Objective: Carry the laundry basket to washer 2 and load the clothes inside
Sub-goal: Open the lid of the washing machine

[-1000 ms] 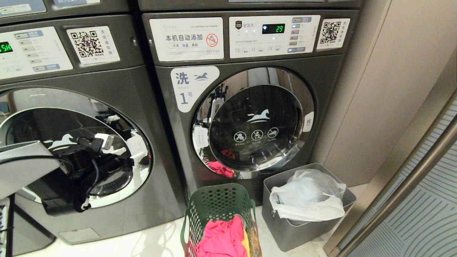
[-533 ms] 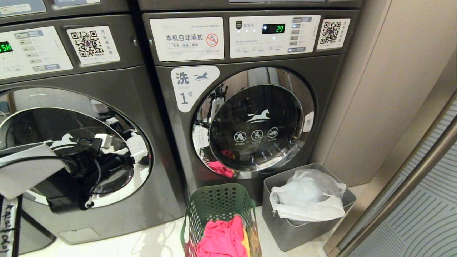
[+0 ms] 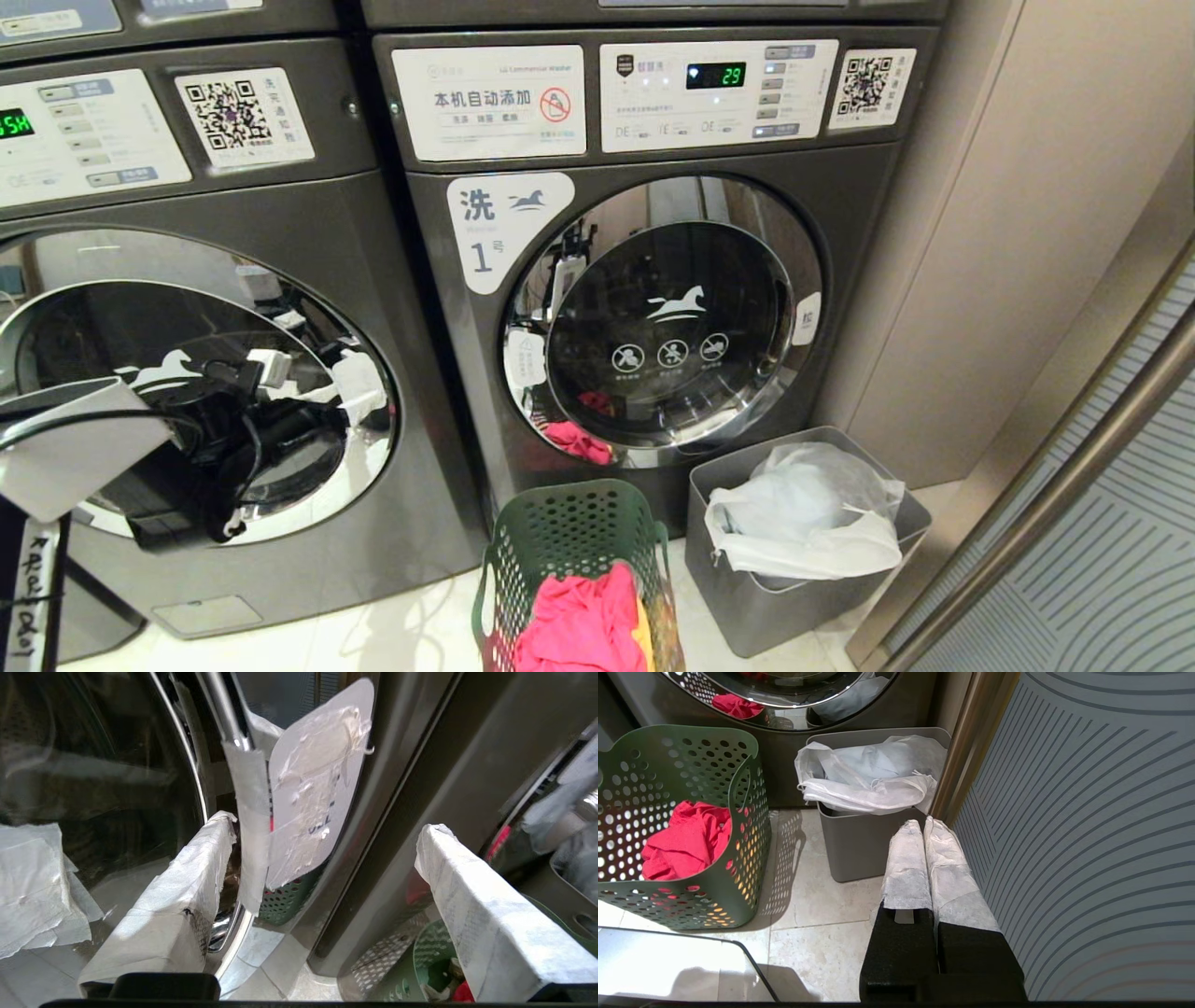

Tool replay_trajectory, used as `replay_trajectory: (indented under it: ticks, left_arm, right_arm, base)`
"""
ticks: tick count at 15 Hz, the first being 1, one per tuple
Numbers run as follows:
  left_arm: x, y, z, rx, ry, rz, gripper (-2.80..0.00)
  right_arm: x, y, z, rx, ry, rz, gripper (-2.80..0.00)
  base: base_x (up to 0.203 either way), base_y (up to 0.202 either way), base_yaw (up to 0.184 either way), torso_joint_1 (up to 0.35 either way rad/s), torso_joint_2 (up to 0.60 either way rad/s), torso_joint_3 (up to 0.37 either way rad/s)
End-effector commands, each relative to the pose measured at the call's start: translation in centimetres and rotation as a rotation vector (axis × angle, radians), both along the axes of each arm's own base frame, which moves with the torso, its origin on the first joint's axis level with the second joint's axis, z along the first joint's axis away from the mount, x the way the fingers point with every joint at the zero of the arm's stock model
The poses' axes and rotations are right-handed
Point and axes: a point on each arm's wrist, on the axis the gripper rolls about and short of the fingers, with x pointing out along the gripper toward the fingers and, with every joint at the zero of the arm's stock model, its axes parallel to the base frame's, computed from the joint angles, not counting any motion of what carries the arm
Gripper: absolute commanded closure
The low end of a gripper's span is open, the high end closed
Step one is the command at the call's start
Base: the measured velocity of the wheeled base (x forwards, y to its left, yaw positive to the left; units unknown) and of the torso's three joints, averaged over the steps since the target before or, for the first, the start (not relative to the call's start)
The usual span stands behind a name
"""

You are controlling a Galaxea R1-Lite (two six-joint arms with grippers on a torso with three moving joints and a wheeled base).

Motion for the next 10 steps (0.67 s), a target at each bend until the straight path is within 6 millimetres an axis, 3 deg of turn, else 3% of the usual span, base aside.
replay_trajectory:
  ticks: [1,10]
  left_arm:
    - [0.0,0.6,-0.3,-0.002,-0.003,-0.017,-2.8]
    - [1.4,1.9,-0.9,0.0,-0.035,-0.086,-2.8]
  right_arm:
    - [0.0,0.0,0.0,-0.001,0.002,0.002,0.0]
    - [0.0,0.0,0.0,-0.001,0.002,0.002,0.0]
  base:
    - [0.0,0.0,0.0,0.0,0.0,0.0]
    - [0.0,0.0,0.0,0.0,0.0,0.0]
